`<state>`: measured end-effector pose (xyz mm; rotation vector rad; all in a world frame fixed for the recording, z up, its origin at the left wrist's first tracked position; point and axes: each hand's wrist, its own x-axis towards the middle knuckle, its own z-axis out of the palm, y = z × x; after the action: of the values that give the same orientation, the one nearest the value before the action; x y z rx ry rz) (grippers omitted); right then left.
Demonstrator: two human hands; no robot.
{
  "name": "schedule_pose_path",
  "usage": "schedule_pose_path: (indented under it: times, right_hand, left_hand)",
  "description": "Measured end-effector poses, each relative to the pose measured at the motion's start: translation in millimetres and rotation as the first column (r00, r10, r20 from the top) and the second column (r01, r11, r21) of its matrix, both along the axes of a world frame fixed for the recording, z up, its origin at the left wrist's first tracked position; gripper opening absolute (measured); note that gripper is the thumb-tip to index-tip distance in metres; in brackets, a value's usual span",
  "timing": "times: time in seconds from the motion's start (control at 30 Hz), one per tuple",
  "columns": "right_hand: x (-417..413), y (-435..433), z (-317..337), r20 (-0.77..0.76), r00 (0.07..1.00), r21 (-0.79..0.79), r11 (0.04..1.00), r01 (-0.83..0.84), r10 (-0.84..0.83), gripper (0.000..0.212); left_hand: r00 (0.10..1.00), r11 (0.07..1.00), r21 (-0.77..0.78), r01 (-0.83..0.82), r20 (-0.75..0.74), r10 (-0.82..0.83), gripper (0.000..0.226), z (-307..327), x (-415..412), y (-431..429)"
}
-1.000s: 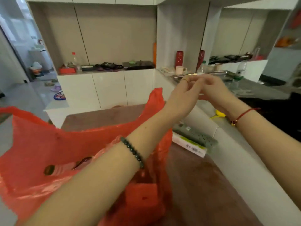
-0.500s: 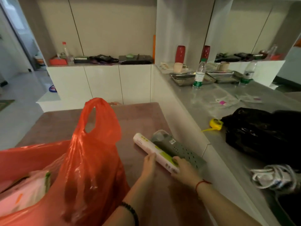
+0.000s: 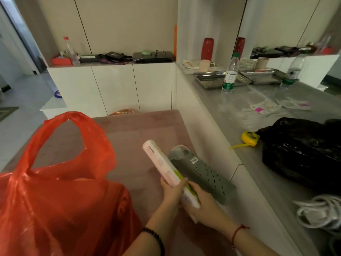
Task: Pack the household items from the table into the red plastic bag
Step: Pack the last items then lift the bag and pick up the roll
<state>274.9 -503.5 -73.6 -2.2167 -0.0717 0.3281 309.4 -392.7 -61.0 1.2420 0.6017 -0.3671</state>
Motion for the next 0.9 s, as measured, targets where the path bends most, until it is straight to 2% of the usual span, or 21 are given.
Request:
schedule_pose_path:
  times: [0.07, 0.1, 0.13, 0.17, 0.23, 0.27, 0.33, 0.4, 0.47, 0.53, 0.63, 0.73, 0.77, 0.83, 0.87, 0.9]
  right_hand:
    - [15, -12, 2, 0.117, 0.990, 0.069, 0.995, 0.074, -0.081, 0.030]
    - [27, -22, 0, 0.228, 0.958, 0.029, 0.985, 0.172, -0.174, 0.030]
    - [38, -33, -2, 0.319, 0.922, -0.068, 0.964, 0.255, -0.222, 0.034]
    - [47, -41, -5, 0.334, 0.917, -0.217, 0.930, 0.298, -0.216, 0.044]
    - [57, -48, -15, 0.164, 0.975, -0.515, 0.829, 0.217, -0.152, 0.077]
    - [58, -48, -19, 0.084, 0.988, -0.600, 0.784, 0.157, -0.134, 0.089]
    - [59, -48, -22, 0.052, 0.990, -0.648, 0.750, 0.131, -0.128, 0.099]
    - [57, -45, -14, 0.071, 0.987, -0.495, 0.854, 0.159, -0.143, 0.100]
    - [51, -38, -2, 0.070, 0.979, -0.164, 0.966, 0.201, -0.192, 0.090]
    - [40, -33, 14, 0.044, 0.973, 0.038, 0.974, 0.225, -0.226, 0.081]
    - [26, -32, 45, 0.051, 0.953, 0.120, 0.949, 0.292, -0.300, 0.073]
    - [7, -22, 110, 0.077, 0.933, 0.210, 0.920, 0.330, -0.352, 0.067]
    - [-1, -17, 137, 0.099, 0.926, 0.253, 0.909, 0.331, -0.365, 0.073]
    - [-19, 2, 192, 0.150, 0.929, 0.279, 0.916, 0.288, -0.338, 0.107]
    - [-27, 13, 217, 0.172, 0.928, 0.274, 0.921, 0.278, -0.331, 0.124]
    - [-34, 22, 236, 0.201, 0.926, 0.292, 0.921, 0.257, -0.321, 0.131]
  left_hand:
    - [0.998, 0.996, -0.056, -0.066, 0.017, 0.068, 0.084, 2, 6, 2]
    - [0.996, 0.993, -0.081, -0.081, 0.039, 0.084, 0.077, 5, 8, 4]
    - [0.995, 0.992, -0.101, -0.081, 0.053, 0.086, 0.069, 10, 6, 5]
    - [0.996, 0.992, -0.110, -0.065, 0.060, 0.072, 0.064, 12, 5, 7]
    - [0.998, 0.990, -0.140, -0.022, 0.062, 0.030, 0.060, 17, 1, 10]
    - [0.998, 0.987, -0.161, -0.001, 0.068, 0.012, 0.063, 19, -1, 12]
    - [0.995, 0.981, -0.187, 0.052, 0.098, -0.034, 0.073, 24, -7, 13]
    - [0.987, 0.975, -0.194, 0.109, 0.140, -0.083, 0.070, 32, -13, 14]
    - [0.977, 0.963, -0.220, 0.158, 0.176, -0.120, 0.054, 42, -22, 17]
    - [0.962, 0.947, -0.236, 0.217, 0.214, -0.167, 0.048, 54, -32, 20]
    - [0.918, 0.926, -0.201, 0.321, 0.305, -0.252, 0.048, 86, -53, 29]
    - [0.872, 0.899, -0.193, 0.393, 0.390, -0.297, 0.040, 132, -81, 45]
    - [0.848, 0.879, -0.212, 0.428, 0.430, -0.309, 0.036, 148, -93, 52]
    - [0.783, 0.827, -0.240, 0.508, 0.529, -0.327, 0.037, 182, -117, 71]
    - [0.751, 0.816, -0.232, 0.530, 0.575, -0.325, 0.044, 198, -125, 86]
    - [0.718, 0.815, -0.206, 0.542, 0.617, -0.322, 0.052, 216, -130, 100]
